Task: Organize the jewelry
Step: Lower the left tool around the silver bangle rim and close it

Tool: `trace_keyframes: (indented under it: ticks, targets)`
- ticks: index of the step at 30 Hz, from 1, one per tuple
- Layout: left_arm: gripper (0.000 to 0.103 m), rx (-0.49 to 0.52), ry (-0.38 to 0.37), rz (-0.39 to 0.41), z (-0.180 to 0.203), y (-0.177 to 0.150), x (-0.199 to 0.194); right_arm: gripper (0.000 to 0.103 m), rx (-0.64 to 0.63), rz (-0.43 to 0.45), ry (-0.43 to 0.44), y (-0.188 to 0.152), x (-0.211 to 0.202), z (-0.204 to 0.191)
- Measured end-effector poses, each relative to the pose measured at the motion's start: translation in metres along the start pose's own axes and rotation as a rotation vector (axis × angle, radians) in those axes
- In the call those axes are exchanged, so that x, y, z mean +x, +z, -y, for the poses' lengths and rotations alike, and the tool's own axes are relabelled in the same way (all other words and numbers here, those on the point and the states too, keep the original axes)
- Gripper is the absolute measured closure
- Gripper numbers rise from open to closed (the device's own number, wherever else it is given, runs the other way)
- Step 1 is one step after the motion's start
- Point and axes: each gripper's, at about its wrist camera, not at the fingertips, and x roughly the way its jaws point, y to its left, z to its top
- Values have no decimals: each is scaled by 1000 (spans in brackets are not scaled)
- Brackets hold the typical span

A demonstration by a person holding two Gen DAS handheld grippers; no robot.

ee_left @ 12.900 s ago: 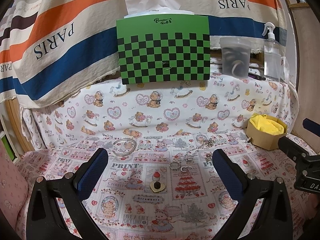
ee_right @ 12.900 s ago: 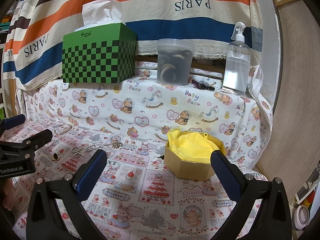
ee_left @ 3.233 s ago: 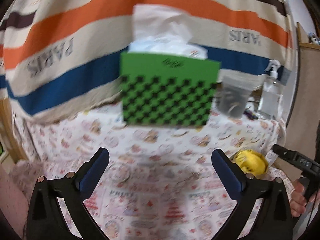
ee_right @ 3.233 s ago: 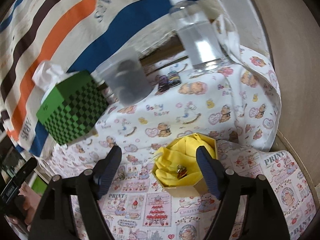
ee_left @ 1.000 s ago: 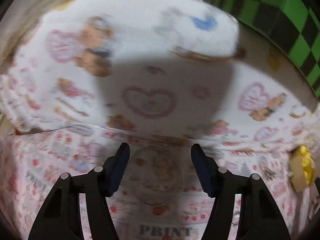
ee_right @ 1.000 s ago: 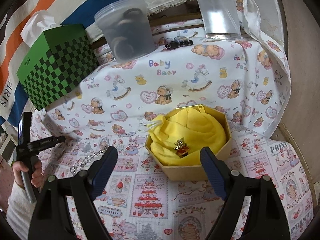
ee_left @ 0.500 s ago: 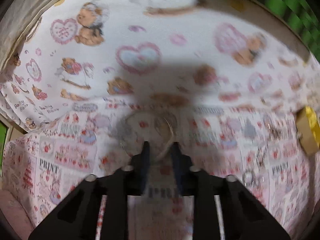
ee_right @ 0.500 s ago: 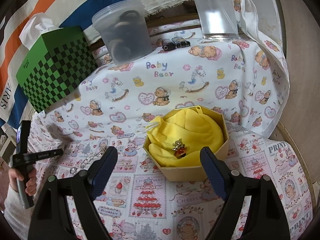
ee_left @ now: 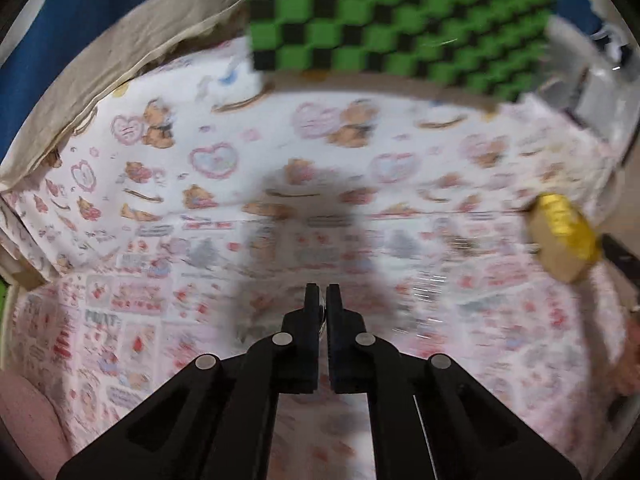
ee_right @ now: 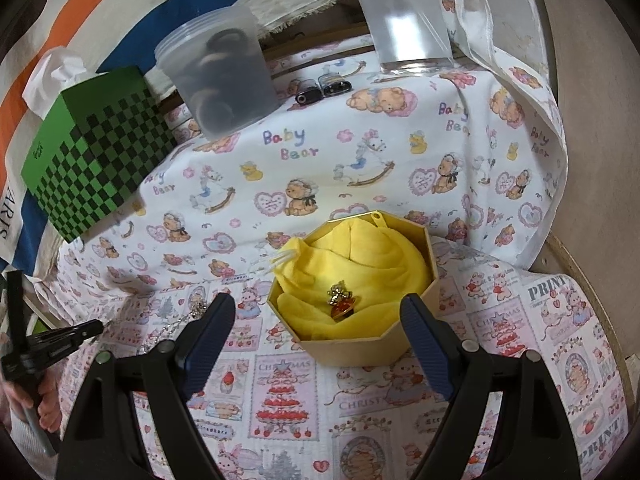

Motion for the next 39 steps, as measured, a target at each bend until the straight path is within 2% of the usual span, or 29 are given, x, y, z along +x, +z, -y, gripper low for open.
trace_keyframes:
  ticks: [3,7,11,13,14,15,16,17,25,29,32,39]
  targets:
    - [101,15,-36,-37,13,-7,-10,20,-11,3,-7,-1,-1,-1]
    - [103,18,-77,-107,1,-30,10,20,-19,3,-14,-3,0,-3]
    - [103,35,-122,-97,3,-42,19,20,-18,3,-7,-3,0,-4]
    - [102,92,-85,-33,6,-46,17,20,-22,4,-3,-4,-1,-4]
    - [98,131,-45,20,9,-46,11,20,-26,4,-2,-4,-1,-5]
    - [75,160,-5,60,10,-46,8,20,-31,3,-1,-4,-1,-5]
    - [46,172,20,89,9,-45,5,20,-36,2,-2,-4,-1,-5]
    - [40,170,26,104,5,-44,4,20,-40,1,-5,-5,0,-6]
    - [39,193,59,-23,-16,-45,46,20,-47,-9,-16,-6,4,-5]
    - [39,231,50,12,-16,-48,52,20,-49,-12,-20,-5,4,-5]
    - [39,251,7,12,-13,-50,53,20,-46,-13,-19,-5,4,-4]
    - [34,199,-111,-22,-22,-47,60,20,-47,-13,-18,-5,4,-4]
